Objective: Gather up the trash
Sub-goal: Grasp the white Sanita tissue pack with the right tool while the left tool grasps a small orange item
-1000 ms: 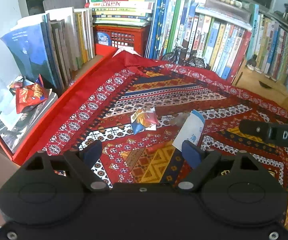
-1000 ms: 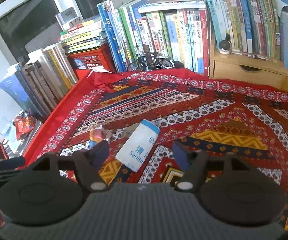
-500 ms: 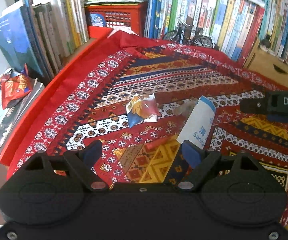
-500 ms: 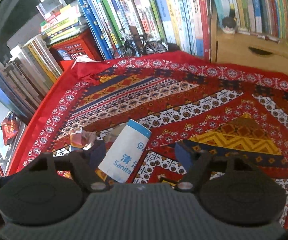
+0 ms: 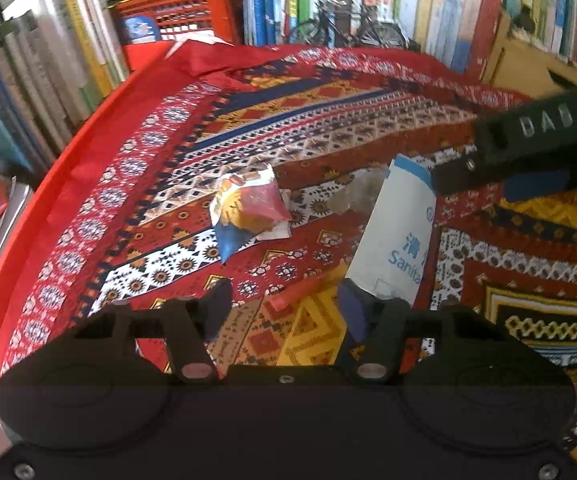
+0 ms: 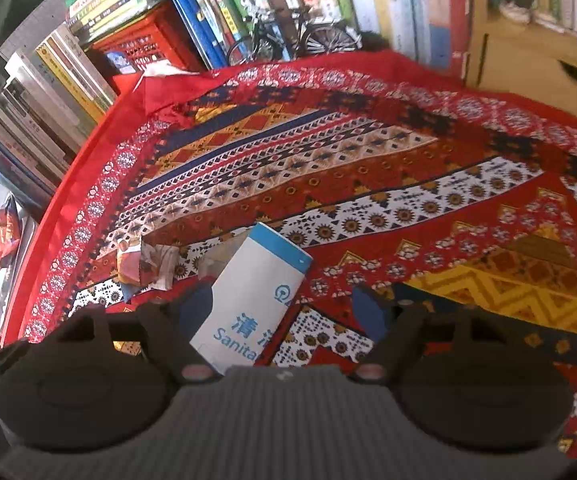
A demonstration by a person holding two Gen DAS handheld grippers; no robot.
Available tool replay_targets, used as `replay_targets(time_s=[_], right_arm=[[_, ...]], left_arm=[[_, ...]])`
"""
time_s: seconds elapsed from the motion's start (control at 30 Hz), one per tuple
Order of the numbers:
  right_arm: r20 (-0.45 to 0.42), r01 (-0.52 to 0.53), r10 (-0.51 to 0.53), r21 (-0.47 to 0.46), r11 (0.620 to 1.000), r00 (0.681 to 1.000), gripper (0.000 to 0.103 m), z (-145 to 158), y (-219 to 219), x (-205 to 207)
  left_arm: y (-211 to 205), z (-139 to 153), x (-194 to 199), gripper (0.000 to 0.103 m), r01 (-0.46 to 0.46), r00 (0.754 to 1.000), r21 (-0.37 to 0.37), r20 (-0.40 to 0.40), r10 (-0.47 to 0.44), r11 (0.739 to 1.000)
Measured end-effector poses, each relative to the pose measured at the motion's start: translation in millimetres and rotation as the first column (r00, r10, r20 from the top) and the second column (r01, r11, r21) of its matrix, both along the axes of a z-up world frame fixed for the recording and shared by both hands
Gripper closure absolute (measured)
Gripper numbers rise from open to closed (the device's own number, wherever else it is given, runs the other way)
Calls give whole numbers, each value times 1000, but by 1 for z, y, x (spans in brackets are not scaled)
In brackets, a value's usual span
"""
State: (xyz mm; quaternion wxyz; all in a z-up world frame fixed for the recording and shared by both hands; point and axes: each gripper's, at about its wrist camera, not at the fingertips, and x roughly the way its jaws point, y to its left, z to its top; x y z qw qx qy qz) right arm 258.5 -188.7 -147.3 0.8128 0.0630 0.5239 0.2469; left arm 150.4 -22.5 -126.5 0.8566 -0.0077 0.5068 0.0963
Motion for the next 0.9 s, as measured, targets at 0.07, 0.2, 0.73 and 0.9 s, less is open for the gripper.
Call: replay_targets(time_s=[0.07,0.2,0.73,0.9], right_arm=[[-16,-5,5,5,1000,1000,18,-4,4,6],[-43,-18,17,-12,1000,999,18,-14,14,15],[-104,-34,25,-82,996,994,26,-40,41,23],[-110,-8,0,-72,997,994,50,-41,34,19]], left_arm=[[-2,-8,3,56,29,1000,10,-8,-29,1000],[-4,-24,9,60,82,996,45,-38,-80,996],[-5,-41,17,78,124,991,5,-59,-123,992],[-8,-40,14,84,131,989,-5,-63,-131,991]])
